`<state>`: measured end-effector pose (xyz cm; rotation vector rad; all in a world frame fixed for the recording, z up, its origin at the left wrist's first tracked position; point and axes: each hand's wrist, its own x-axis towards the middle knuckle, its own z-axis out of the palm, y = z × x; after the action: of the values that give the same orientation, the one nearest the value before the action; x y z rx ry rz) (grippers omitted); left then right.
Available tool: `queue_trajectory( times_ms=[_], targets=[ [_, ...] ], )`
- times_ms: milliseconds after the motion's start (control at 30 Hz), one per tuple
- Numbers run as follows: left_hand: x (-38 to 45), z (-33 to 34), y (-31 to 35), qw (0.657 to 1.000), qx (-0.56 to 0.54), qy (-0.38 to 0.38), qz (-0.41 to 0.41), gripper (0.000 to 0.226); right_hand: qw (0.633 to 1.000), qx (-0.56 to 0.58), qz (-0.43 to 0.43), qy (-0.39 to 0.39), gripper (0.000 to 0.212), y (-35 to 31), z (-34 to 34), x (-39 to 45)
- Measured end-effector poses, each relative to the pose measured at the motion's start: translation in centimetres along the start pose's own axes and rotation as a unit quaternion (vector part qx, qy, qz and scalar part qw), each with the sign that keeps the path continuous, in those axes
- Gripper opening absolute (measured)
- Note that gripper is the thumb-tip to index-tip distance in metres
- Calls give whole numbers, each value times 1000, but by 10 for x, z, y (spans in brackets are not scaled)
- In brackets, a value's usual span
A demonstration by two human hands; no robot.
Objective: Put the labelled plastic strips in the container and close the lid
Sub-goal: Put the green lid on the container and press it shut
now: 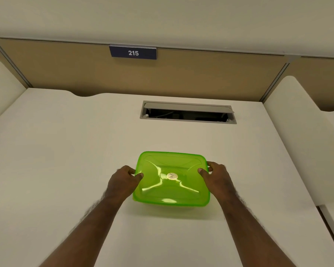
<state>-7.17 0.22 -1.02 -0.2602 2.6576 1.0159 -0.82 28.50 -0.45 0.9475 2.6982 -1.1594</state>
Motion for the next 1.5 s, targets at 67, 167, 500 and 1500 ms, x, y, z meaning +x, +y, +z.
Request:
queue_trajectory(
  times_ms=[67, 167, 500, 1500],
  targets=[
    [4, -3, 1, 1000, 7, -20, -8, 30, 1000, 6, 3, 1, 45, 0, 0, 0],
    [12, -9, 9, 998, -27, -53, -31, 30, 1000, 20, 5, -2, 45, 0, 2, 1],
    [41, -4, 47, 977, -191, -82, -48, 31, 996, 63, 52, -35, 50, -1, 1, 10],
    [38, 7, 46, 913, -371, -68, -155, 22, 937, 285, 164, -122, 38, 6, -1, 17]
  ],
)
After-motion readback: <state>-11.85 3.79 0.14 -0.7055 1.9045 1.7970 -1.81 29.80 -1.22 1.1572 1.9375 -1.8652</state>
